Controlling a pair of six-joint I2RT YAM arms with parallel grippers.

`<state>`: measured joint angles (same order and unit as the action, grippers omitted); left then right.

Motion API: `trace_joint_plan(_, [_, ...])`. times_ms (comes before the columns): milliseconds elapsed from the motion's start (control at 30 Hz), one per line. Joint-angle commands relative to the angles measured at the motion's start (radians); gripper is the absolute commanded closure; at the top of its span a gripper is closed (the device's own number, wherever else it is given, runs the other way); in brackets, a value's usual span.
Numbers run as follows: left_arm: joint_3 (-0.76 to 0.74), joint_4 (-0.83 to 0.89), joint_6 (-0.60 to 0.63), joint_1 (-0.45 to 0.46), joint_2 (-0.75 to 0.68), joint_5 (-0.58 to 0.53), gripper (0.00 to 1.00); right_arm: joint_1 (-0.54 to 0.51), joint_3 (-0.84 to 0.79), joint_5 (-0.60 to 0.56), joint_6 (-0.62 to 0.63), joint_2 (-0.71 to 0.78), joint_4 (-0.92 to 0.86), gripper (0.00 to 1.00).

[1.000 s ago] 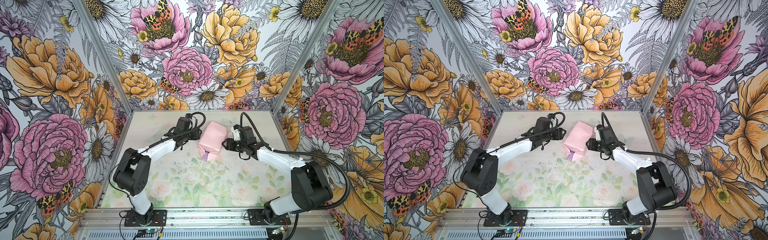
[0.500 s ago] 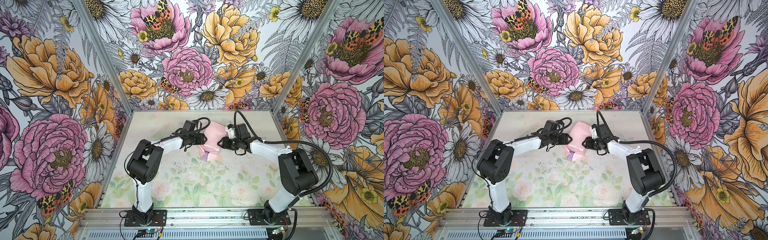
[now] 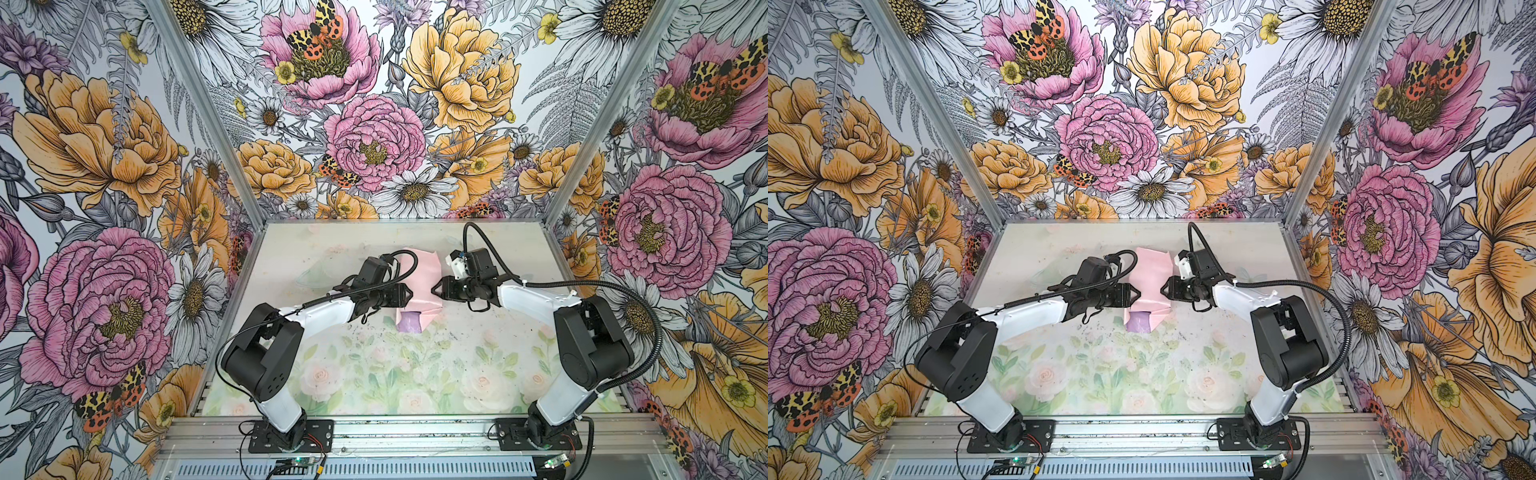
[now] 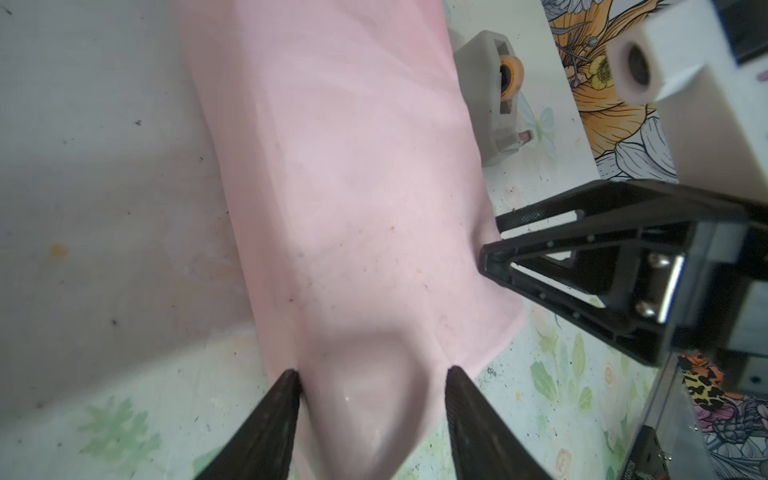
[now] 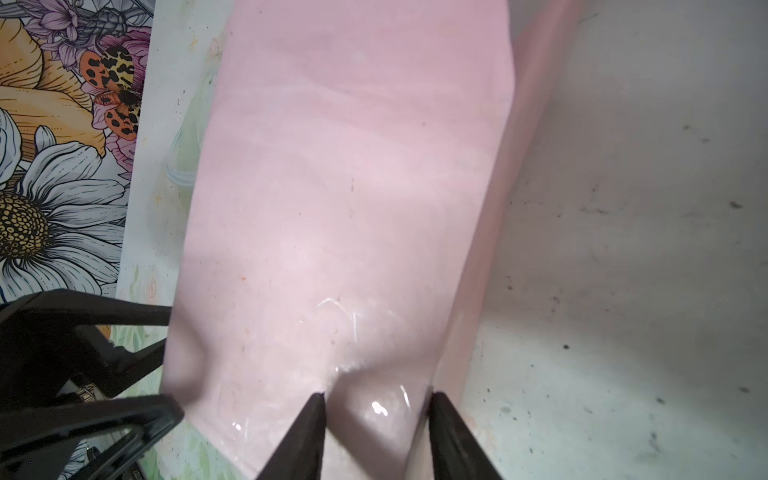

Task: Wrap the gift box in paper
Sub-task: 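Release the flap and draw both grippers back from the box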

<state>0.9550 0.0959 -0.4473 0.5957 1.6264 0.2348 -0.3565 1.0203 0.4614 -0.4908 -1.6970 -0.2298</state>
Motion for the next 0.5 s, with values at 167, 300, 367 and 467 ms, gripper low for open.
trace_joint_plan(167, [-0.185, -0.067, 0.013, -0.044, -0.217, -0.161, 0.42, -0.007, 0.030, -0.046, 0.055, 0.068, -0.072, 0.53])
trace_joint_plan(300, [-0.259, -0.062, 0.012, -0.081, -0.247, -0.160, 0.49, -0.008, 0.037, -0.052, 0.064, 0.066, -0.096, 0.54])
trace_joint_plan(367, [-0.291, -0.074, 0.012, -0.081, -0.243, -0.158, 0.56, -0.012, 0.033, -0.055, 0.067, 0.072, -0.099, 0.54])
trace_joint_plan(467, [-0.320, -0.102, 0.009, -0.073, -0.210, -0.124, 0.69, -0.013, 0.026, -0.062, 0.070, 0.076, -0.099, 0.56])
